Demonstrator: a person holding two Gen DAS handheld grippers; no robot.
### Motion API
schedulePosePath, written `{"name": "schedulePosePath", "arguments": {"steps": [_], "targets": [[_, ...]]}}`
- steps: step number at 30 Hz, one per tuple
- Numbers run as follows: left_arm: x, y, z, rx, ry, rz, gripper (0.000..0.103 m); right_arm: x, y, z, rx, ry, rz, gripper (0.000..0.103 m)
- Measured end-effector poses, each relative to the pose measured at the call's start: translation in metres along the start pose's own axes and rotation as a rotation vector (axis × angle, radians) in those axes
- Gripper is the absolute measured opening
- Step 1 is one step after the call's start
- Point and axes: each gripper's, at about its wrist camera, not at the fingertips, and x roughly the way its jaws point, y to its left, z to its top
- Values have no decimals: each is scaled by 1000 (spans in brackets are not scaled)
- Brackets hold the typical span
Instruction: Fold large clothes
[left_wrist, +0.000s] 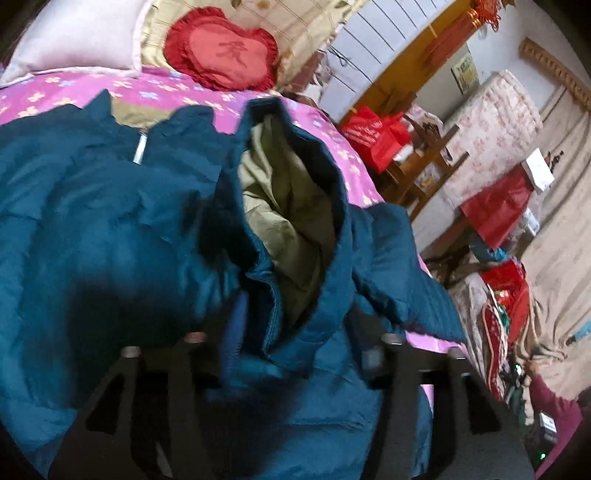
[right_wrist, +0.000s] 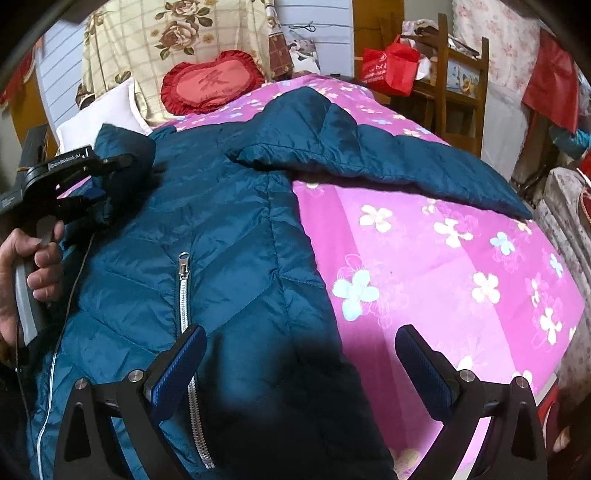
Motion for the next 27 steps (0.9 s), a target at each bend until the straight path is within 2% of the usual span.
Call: {"name": "schedulePosePath", "arguments": {"steps": [1,7,11,14,17,18,21,23,25,27], "targets": [[-1,0,-2,-3,1,-6,64,0,1,0,-1,1,-2,101],[-19,-2,-13,-17,25,-36,65,6,4,0,1,16,-23,101],[-51,20,-21,-17,-7,-1,65,6,3,-1,8,13,-49,101],[-79,51,-20,-21,-43,88,65,-1,2,0,22,-20,-49,101],[-113,92,-18,-27,-89,221,65,-21,5,3,24,-123,-39,101],[-127,111,-17,-39,-105,287,65,-29,8,4,22,-166,-29,101],[-152,156,-16,-81,-136,427,65,-35,28,19,0,-227,32,101],[-161,174,-15,-105,-151,462,65,-25,59,40,-70,-206,67,101],[-168,184,-15,-123,-173,464,65,-12,98,70,-129,-192,131,101],[-167,182,-13,-104,-178,476,65,4,136,94,-175,-176,185,101]]}}
